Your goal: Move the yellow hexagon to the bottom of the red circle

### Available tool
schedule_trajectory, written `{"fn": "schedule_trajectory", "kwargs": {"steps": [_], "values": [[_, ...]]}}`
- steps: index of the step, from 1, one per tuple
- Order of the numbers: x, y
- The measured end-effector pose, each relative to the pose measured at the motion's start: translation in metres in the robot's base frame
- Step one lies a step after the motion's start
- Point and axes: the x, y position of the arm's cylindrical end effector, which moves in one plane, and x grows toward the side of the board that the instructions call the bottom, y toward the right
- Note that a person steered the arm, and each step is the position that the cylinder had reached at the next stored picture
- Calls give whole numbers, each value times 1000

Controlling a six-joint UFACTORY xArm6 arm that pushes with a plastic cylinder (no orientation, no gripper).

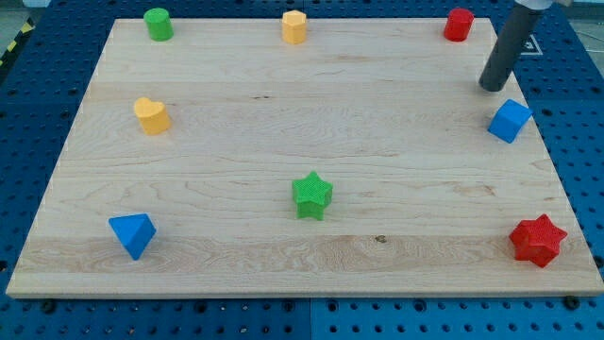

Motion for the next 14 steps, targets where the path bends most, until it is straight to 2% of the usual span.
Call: {"fn": "schedule_trajectory", "kwargs": {"steps": [2,3,4,5,7,8,10,14], "values": [[-1,-122],[-17,-174],[-44,-211],[-47,-255],[-103,-314],[-126,-324],[-134,-283],[-118,-184]]}}
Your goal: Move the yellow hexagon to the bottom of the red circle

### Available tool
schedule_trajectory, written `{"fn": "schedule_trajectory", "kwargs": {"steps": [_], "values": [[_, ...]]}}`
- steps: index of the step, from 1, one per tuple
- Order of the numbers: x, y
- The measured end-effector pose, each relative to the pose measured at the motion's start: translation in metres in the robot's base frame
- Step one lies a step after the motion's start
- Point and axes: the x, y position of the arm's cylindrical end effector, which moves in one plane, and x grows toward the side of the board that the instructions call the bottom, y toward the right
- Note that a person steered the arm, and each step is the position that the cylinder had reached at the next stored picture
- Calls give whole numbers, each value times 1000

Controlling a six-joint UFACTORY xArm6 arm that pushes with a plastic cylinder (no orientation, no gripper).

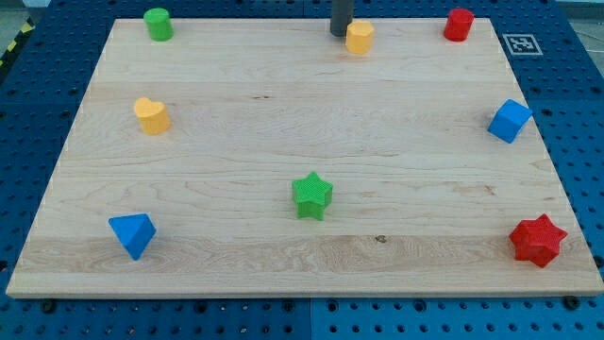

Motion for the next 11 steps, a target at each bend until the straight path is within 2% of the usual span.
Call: {"fn": "schedule_trajectory", "kwargs": {"steps": [3,7,9,11], "values": [[46,23],[47,111],[40,104],[40,141]]}}
